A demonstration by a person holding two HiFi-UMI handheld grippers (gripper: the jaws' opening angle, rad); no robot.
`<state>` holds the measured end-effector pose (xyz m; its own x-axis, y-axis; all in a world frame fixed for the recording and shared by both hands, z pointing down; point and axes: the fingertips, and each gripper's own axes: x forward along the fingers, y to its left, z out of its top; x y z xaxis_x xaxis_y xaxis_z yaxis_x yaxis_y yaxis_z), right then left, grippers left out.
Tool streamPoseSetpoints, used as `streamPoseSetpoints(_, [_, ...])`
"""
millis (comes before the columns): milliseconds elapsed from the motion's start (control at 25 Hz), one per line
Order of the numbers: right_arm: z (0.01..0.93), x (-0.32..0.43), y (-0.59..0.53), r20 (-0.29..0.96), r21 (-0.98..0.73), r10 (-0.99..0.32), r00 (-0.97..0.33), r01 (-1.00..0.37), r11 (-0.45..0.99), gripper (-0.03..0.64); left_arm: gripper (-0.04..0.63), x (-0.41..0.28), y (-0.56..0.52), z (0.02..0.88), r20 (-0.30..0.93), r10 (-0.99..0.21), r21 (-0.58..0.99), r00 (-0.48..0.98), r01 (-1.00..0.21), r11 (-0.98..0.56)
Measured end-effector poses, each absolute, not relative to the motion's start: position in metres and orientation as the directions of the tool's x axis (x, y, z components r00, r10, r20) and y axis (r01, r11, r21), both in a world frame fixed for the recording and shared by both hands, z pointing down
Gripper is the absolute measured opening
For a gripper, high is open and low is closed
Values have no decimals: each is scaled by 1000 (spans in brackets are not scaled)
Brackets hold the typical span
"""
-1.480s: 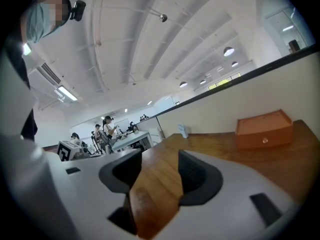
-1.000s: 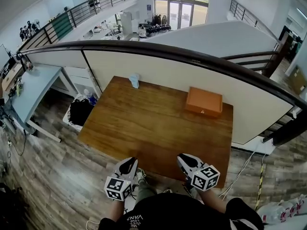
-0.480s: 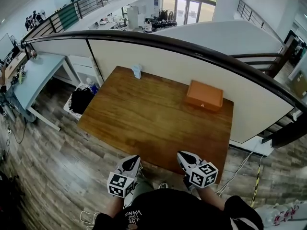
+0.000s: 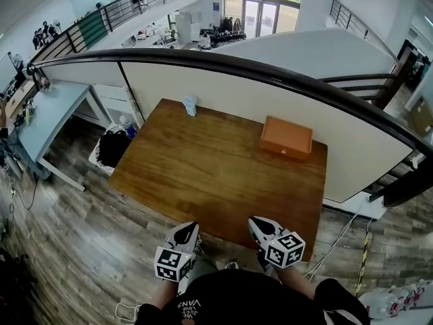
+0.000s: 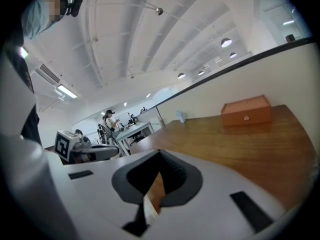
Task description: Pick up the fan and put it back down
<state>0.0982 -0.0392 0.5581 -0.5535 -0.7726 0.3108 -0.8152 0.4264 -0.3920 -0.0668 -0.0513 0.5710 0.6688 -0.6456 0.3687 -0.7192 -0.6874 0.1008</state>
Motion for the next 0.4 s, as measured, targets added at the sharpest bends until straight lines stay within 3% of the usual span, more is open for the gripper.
streamPoseSetpoints(400, [559,95,-49,310,-393,-768,-560,-811,433,12,11,-68,-58,572,365,-654,112,662,-729,-676])
